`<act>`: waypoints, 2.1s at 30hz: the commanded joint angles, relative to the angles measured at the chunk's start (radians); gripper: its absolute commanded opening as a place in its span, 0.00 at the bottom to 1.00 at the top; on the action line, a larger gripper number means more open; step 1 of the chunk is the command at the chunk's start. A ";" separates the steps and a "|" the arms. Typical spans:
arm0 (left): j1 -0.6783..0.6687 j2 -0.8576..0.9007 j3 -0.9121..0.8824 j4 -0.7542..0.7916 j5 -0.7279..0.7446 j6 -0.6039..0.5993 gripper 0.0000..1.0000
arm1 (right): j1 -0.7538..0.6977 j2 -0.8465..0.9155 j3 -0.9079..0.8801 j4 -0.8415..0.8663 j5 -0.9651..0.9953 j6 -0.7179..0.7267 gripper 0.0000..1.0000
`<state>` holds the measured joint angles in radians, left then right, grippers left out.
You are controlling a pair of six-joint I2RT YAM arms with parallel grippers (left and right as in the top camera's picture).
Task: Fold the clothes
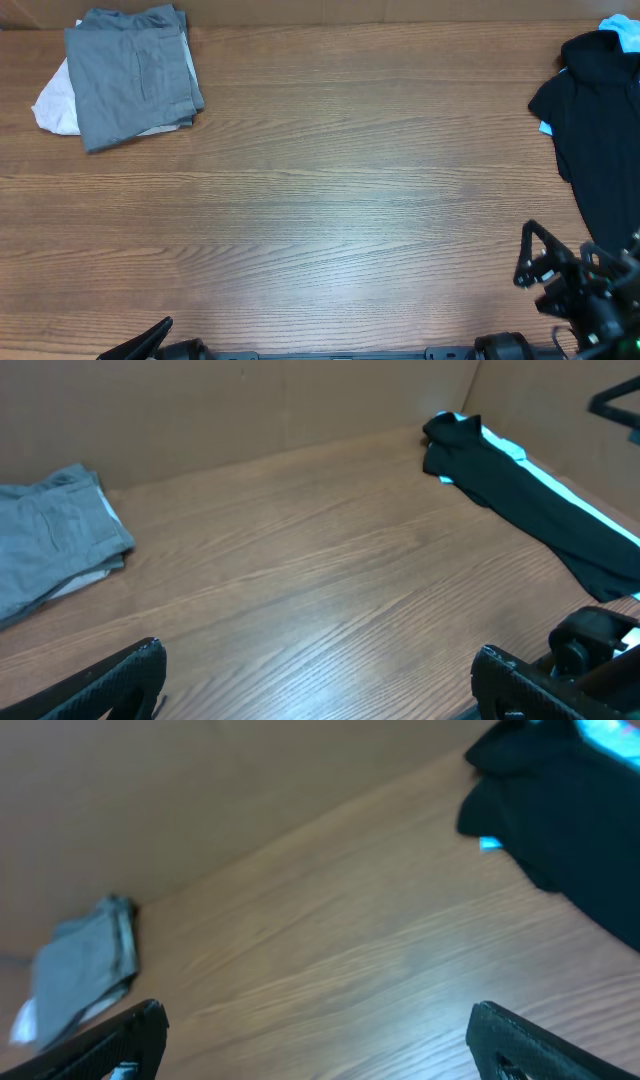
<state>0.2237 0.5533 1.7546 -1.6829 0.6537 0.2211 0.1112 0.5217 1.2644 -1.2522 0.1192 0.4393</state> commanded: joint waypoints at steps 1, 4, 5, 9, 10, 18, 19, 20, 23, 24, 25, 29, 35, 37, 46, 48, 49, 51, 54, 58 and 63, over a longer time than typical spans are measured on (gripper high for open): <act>-0.003 -0.012 -0.005 0.003 -0.004 0.026 1.00 | -0.049 -0.087 -0.171 0.123 -0.034 -0.094 1.00; -0.003 -0.012 -0.005 0.003 -0.004 0.026 1.00 | -0.083 -0.178 -0.373 0.327 -0.145 -0.194 1.00; -0.003 -0.012 -0.005 0.003 -0.004 0.026 1.00 | -0.092 -0.207 -0.440 0.391 -0.175 -0.217 1.00; -0.003 -0.012 -0.005 0.003 -0.004 0.026 1.00 | -0.112 -0.292 -0.682 0.618 -0.229 -0.230 1.00; -0.003 -0.012 -0.005 0.003 -0.004 0.026 1.00 | -0.113 -0.312 -0.740 0.678 -0.239 -0.230 1.00; -0.003 -0.012 -0.005 0.003 -0.004 0.026 1.00 | -0.117 -0.522 -1.094 1.015 -0.291 -0.230 1.00; -0.003 -0.012 -0.005 0.003 -0.004 0.026 1.00 | -0.122 -0.518 -1.112 1.044 -0.302 -0.230 1.00; -0.003 -0.012 -0.005 0.003 -0.004 0.026 1.00 | -0.131 -0.518 -1.128 1.065 -0.307 -0.230 1.00; -0.003 -0.012 -0.005 0.003 -0.004 0.026 1.00 | -0.159 -0.518 -1.156 1.100 -0.315 -0.231 1.00; -0.003 -0.012 -0.005 0.003 -0.004 0.026 1.00 | -0.169 -0.518 -1.166 1.117 -0.315 -0.232 1.00; -0.003 -0.012 -0.005 0.003 -0.004 0.026 1.00 | -0.179 -0.518 -1.177 1.131 -0.315 -0.232 1.00; -0.003 -0.012 -0.005 0.003 -0.004 0.026 1.00 | -0.198 -0.518 -1.228 1.201 -0.315 -0.232 1.00; -0.003 -0.012 -0.005 0.003 -0.004 0.026 1.00 | -0.198 -0.519 -1.257 1.231 -0.294 -0.231 1.00; -0.003 -0.012 -0.005 0.003 -0.004 0.026 1.00 | -0.198 -0.519 -1.257 1.226 -0.293 -0.231 1.00; -0.003 -0.012 -0.005 0.003 -0.004 0.026 1.00 | -0.198 -0.519 -1.257 1.185 -0.293 -0.231 1.00; -0.003 -0.012 -0.005 0.003 -0.004 0.026 1.00 | -0.198 -0.519 -1.257 1.185 -0.293 -0.231 1.00; -0.003 -0.012 -0.005 0.003 -0.004 0.026 1.00 | -0.198 -0.519 -1.257 1.185 -0.293 -0.231 1.00; -0.003 -0.012 -0.005 0.003 -0.004 0.026 1.00 | -0.198 -0.519 -1.257 1.185 -0.293 -0.231 1.00; -0.003 -0.012 -0.005 0.003 -0.004 0.026 1.00 | -0.198 -0.519 -1.257 1.185 -0.293 -0.231 1.00; -0.003 -0.012 -0.005 0.003 -0.004 0.026 1.00 | -0.198 -0.519 -1.257 1.185 -0.293 -0.231 1.00; -0.003 -0.012 -0.005 0.003 -0.004 0.026 1.00 | -0.198 -0.519 -1.257 1.185 -0.293 -0.231 1.00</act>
<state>0.2237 0.5533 1.7527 -1.6829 0.6502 0.2211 -0.0792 0.0147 0.0181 -0.0723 -0.1783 0.2092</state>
